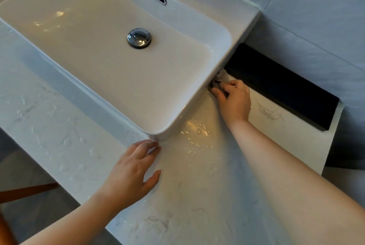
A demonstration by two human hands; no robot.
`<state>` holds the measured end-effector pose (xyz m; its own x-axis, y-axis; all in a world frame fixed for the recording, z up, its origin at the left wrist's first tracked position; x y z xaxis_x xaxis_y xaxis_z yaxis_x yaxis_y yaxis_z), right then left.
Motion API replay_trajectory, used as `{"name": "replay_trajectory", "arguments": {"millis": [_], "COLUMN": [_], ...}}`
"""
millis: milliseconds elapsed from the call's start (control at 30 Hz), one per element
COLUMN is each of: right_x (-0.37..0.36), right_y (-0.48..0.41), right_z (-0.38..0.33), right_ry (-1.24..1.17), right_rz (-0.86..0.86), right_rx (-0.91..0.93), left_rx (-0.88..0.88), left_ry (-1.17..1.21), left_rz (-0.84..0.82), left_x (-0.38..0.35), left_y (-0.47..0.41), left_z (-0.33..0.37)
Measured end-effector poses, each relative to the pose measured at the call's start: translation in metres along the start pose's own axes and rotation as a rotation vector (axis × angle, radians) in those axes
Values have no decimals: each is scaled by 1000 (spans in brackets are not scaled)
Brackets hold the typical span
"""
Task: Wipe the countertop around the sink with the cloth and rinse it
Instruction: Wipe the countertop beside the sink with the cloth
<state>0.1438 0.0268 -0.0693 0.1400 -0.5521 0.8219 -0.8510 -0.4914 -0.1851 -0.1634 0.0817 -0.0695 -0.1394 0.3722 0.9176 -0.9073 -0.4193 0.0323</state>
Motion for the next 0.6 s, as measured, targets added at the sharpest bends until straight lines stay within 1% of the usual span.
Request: {"name": "replay_trajectory", "arguments": {"millis": [233, 500, 600], "right_x": [1, 0, 2], "right_y": [47, 115, 130], "right_z": [-14, -36, -40], "right_ry": [-46, -90, -148], "right_rz": [-44, -115, -183], "right_rx": [116, 243, 299], "left_rx": [-43, -50, -64], "left_ry": [-34, -35, -41], "left_rz": [-15, -24, -35], "left_x": [-1, -3, -4], "left_y": [1, 3, 4], "left_z": [-1, -3, -4]}}
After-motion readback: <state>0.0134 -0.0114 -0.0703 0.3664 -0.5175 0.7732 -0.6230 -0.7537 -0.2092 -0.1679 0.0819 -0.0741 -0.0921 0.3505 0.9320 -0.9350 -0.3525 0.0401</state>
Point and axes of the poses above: each hand's wrist, its own y-axis away from the middle knuckle, its own x-axis out of the back of the hand, z = x × y, the point moved 7 cm from there along -y, towards the middle knuckle, and after that the axes turned 5 degrees about z, right-handed, at the moved point
